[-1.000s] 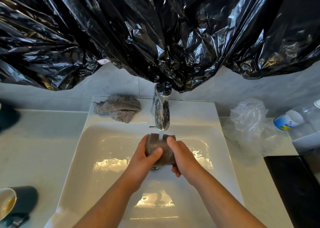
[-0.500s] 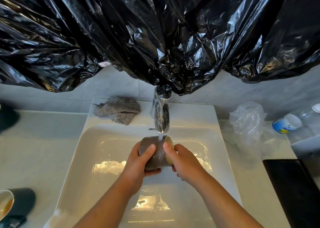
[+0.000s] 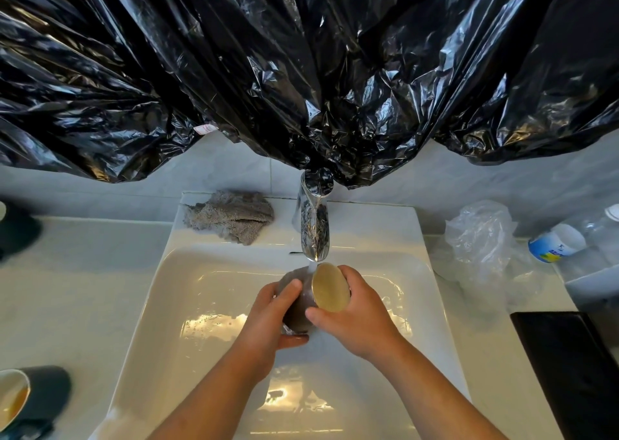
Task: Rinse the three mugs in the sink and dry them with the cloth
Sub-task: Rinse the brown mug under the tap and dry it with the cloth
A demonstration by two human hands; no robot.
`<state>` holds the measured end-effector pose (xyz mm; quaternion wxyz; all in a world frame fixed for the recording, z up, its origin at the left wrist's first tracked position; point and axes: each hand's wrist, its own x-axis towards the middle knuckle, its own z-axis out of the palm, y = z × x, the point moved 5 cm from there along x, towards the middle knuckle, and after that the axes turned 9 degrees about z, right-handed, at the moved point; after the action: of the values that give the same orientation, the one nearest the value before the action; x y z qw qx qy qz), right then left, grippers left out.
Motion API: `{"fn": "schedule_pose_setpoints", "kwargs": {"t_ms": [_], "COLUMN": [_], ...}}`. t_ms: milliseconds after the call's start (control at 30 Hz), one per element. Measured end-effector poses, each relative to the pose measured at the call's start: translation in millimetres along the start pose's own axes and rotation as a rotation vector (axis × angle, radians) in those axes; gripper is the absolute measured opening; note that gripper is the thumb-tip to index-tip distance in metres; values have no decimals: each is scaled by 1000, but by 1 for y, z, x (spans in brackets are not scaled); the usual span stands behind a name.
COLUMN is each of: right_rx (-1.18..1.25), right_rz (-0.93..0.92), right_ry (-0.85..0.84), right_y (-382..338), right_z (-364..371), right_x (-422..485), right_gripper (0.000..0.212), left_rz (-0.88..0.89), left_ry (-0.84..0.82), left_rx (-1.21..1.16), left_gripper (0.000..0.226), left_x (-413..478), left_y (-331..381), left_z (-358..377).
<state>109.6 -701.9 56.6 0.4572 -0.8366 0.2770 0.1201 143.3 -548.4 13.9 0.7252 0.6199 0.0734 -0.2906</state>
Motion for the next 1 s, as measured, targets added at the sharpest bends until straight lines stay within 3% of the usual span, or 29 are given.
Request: {"fn": "schedule_pose_setpoints", "kwargs": {"t_ms": [100,200,267,367,433,500,633,1000], "right_rx": [-163,-273,-332,-296,-389,-534,-669,-661], "right_rz": [-43,-69,-146,-396,-578,-693,-682,-701], "right_ry": [46,-61,-70,209,278,225,116,93], "right_y": [-6,-9,-19,-60,-96,-121,-135,-117], "right_z": [0,1,-15,-60,-76,-75,-69,-56], "right_x": [-6,-10,-13,-18,-21,-19,-7,-15], "right_gripper": [79,101,91,61,62,66,65,67], "left_rz": [37,10,15,4,-17,-40,-64,-20], "left_ry": [-1,23,43,60,70,84,83,77], "left_rx": [87,120,106,66,61,52,36,-23], "left_gripper": [60,51,50,30,16,14,16,17], "left_x": [3,5,6,5,5,6,5,5], "left_y": [8,8,3,-1,-3,-5,-6,-1], "left_z": [2,-1,-6,-12,-14,-14,-12,-11]}}
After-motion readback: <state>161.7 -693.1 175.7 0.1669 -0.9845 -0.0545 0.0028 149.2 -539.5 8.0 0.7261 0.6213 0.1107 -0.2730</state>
